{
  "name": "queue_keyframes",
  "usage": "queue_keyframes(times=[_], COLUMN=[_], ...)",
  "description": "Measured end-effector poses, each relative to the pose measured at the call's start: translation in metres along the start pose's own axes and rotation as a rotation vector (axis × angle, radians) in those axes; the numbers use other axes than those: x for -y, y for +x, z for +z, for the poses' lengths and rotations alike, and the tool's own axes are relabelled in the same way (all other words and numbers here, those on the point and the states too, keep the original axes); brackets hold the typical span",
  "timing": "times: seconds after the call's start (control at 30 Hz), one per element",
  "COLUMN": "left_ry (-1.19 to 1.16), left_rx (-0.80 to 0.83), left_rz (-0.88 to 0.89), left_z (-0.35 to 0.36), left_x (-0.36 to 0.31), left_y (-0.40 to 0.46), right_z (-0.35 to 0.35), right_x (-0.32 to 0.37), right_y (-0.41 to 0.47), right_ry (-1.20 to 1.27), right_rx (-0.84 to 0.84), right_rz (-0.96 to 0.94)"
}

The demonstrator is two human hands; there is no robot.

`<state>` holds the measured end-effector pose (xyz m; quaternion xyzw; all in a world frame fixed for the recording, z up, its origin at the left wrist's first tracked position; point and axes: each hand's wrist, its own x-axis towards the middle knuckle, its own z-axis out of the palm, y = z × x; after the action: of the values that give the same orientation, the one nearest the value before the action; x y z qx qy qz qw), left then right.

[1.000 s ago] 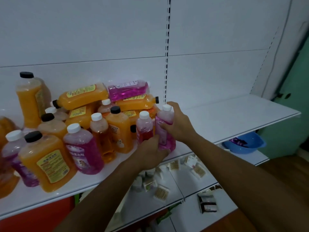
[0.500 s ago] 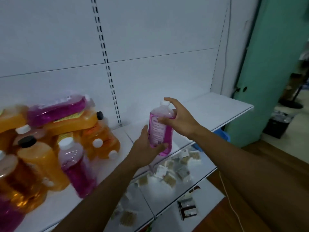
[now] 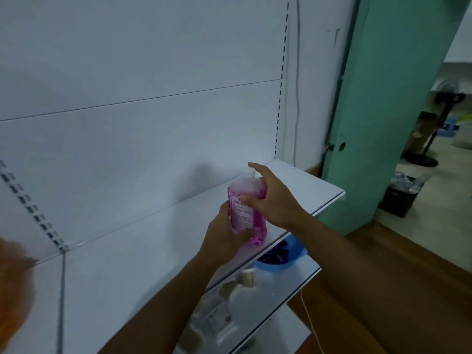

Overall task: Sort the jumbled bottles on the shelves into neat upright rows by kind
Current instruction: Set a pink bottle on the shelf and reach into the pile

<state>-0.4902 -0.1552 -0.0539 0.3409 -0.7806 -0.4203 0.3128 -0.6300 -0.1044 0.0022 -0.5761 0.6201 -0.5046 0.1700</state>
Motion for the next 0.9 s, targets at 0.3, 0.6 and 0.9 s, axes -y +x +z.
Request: queue_keyframes(times=[0.3, 0.6, 0.9], left_ry=[0.006, 0.064, 0.204], left_rx=[0.035, 0.055, 0.084], left_rz=[0.015, -0.003, -0.003], left_z=[0.05, 0.071, 0.076], left_x=[0.017, 0.038, 0.046], left_y=[0.134, 0.246, 0.282], right_z=[-0.05, -0.088, -0.09], right_x=[-0.067, -0.123, -0.146], right_y=[0.086, 0.172, 0.2], right_ry=[-0.146, -0.208, -0.167], right_rx=[-0.074, -0.093, -0.08], right_rz=[0.068, 0.114, 0.137])
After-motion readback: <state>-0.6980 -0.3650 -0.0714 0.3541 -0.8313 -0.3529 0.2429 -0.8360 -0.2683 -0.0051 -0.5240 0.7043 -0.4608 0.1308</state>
